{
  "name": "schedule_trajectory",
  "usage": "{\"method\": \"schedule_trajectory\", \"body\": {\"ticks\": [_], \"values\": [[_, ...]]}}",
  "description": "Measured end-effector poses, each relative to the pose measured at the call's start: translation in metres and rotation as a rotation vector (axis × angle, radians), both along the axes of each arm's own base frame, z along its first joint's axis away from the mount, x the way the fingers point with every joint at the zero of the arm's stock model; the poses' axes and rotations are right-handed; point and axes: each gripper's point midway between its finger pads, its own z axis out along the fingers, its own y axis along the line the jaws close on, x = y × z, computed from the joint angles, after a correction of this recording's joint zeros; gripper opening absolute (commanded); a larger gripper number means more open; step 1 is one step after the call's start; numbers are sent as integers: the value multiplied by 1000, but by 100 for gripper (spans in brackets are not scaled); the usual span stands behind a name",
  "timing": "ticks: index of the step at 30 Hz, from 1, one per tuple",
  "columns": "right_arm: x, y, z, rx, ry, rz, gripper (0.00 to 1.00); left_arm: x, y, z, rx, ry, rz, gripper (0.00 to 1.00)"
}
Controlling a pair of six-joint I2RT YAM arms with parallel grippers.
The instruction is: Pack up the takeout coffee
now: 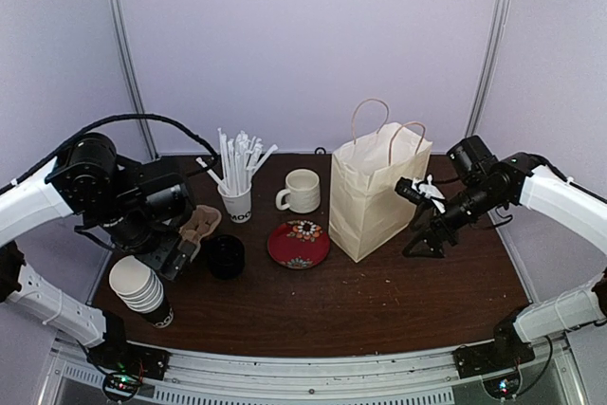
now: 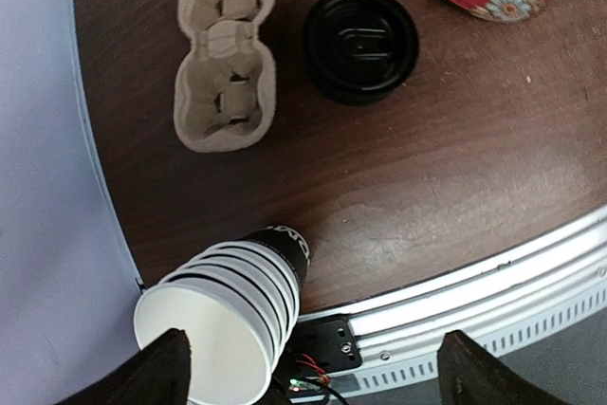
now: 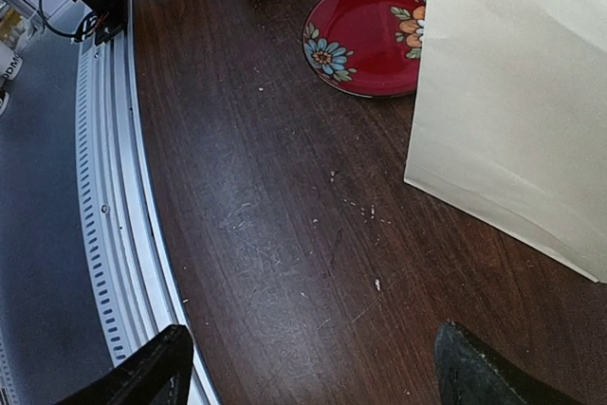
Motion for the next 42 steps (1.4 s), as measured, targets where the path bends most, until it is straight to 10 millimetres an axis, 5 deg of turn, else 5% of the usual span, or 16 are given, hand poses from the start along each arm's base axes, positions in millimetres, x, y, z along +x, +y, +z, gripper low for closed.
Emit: {"method": "schedule_trajectory", "body": {"ticks": [5,8,16,28,42], "values": [[-1,3,0,4,-8,12,92,2,25,-6,-12,-47,131,63],[-1,5,1,6,-15,18,92,-3,37,-17,5,-42,178,36],[0,8,-7,-6,4,28,92,-14,53,-34,20,-7,238,37],[-3,13,-14,-23,19,51,91,-20,66,-55,83,72,276,1],[-4,15,-18,-44,6,75,91,6,88,-59,189,59,305,0]]}}
